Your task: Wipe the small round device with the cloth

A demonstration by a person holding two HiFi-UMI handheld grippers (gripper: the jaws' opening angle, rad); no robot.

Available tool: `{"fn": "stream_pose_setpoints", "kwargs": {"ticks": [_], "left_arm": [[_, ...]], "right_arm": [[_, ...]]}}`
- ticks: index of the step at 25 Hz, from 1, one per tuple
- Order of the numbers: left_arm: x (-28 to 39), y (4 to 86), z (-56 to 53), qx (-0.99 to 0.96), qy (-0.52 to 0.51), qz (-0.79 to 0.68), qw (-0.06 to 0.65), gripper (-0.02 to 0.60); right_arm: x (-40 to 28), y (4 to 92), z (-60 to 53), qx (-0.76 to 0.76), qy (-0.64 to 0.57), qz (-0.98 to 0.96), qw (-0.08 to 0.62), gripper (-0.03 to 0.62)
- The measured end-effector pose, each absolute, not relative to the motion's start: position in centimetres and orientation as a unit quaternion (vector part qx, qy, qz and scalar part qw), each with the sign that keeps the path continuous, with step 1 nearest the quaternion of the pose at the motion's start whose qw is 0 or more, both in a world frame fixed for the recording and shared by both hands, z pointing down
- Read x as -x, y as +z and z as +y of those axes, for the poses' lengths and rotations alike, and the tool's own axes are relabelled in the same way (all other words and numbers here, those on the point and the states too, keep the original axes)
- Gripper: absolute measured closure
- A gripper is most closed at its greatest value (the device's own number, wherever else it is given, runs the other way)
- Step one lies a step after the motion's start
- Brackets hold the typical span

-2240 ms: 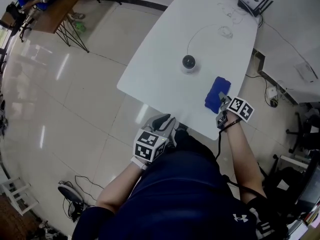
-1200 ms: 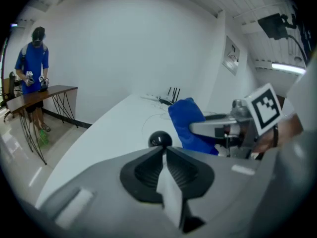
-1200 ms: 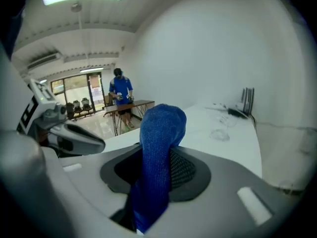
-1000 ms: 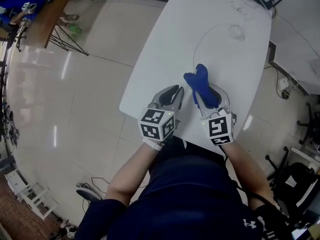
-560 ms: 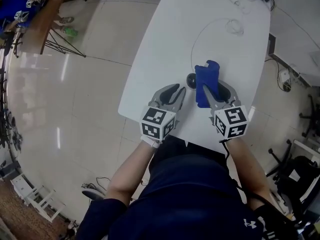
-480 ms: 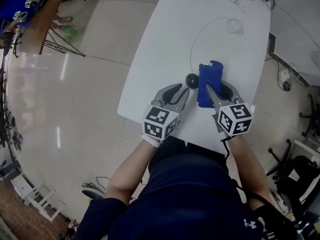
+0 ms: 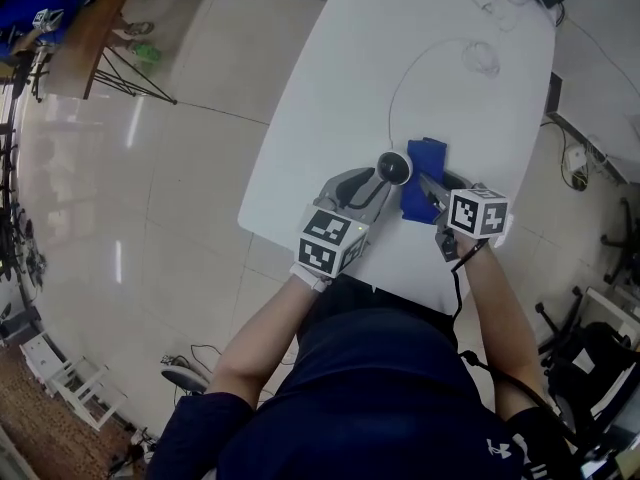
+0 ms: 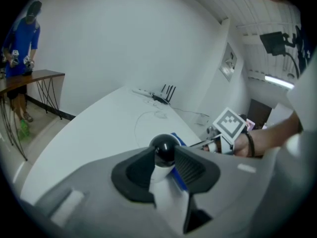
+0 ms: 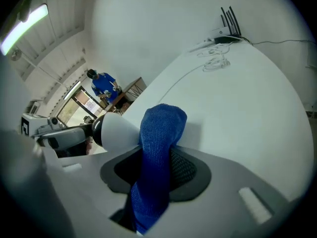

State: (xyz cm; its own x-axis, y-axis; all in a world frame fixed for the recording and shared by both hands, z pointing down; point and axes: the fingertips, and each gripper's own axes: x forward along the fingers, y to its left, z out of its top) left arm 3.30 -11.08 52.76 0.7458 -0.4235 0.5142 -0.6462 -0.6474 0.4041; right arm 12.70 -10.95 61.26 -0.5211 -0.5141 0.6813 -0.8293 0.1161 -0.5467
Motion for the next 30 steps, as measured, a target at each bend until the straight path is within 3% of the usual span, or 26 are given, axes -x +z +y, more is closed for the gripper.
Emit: {"fn": "stream_pose_setpoints", "kwargs": {"ticks": [7, 16, 21, 24, 30], "left_arm": [[-3.8, 53.1, -11.8, -0.896, 0.192, -0.301, 0.264, 0.456], [-3.7, 53.9, -11.3, -0.897, 0.229, -0.304, 0.225, 0.457], [-3.5, 54.4, -10.9, -0.897, 0.249, -0.296, 0.213, 0.457], [-3.3, 54.5, -10.7, -0.897, 0.251, -0.293, 0.215, 0.457], [-3.6, 54.5, -10.7, -0.895, 0.242, -0.293, 0.234, 0.457]], "right_arm": [[-12.9, 57.9, -12.2, -0.465, 0.411, -0.761, 0.189, 0.450], [-8.1, 50.0, -11.3, -0.383, 0.090, -0.843, 0.368, 0.448], [-5.3, 50.1, -9.9, -0.295, -0.054, -0.834, 0.463, 0.448], [-5.6, 49.4, -10.7, -0.292, -0.063, -0.836, 0.460, 0.448], [-9.1, 50.4, -14.0, -0.314, 0.032, -0.842, 0.436, 0.448]]}}
